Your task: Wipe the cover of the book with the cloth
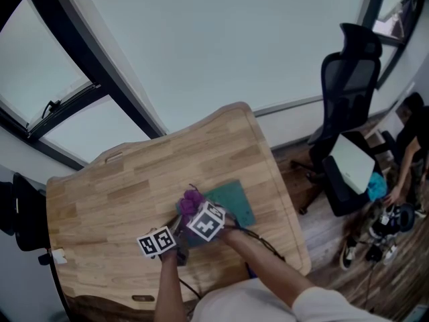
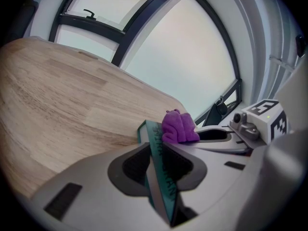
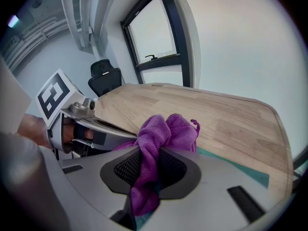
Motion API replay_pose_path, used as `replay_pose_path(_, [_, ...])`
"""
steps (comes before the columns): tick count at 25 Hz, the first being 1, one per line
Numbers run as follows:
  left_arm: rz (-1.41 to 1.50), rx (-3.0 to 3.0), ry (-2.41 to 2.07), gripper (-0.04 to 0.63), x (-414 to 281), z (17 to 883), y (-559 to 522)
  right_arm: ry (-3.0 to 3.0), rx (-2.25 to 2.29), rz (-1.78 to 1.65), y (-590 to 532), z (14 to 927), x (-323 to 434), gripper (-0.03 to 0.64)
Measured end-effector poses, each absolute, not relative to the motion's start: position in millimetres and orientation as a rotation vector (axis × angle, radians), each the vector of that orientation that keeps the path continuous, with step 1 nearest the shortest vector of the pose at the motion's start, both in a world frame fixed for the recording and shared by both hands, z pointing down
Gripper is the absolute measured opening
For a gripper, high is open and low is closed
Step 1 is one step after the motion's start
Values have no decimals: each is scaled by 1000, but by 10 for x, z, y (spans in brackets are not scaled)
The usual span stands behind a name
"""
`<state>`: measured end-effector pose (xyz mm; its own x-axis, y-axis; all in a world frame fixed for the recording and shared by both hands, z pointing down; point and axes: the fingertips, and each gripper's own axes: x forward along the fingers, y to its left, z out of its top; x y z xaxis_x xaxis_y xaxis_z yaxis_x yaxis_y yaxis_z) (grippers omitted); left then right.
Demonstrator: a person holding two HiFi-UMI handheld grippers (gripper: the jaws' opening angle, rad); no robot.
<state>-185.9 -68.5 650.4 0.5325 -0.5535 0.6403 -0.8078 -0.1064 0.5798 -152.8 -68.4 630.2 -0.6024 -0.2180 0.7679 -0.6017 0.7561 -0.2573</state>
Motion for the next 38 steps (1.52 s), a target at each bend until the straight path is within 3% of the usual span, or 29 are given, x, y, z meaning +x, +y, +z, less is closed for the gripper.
replay_pose_path(38, [308, 1793, -1143, 77, -1871, 6517, -703, -2209, 523, 640, -158, 6311, -1554, 87])
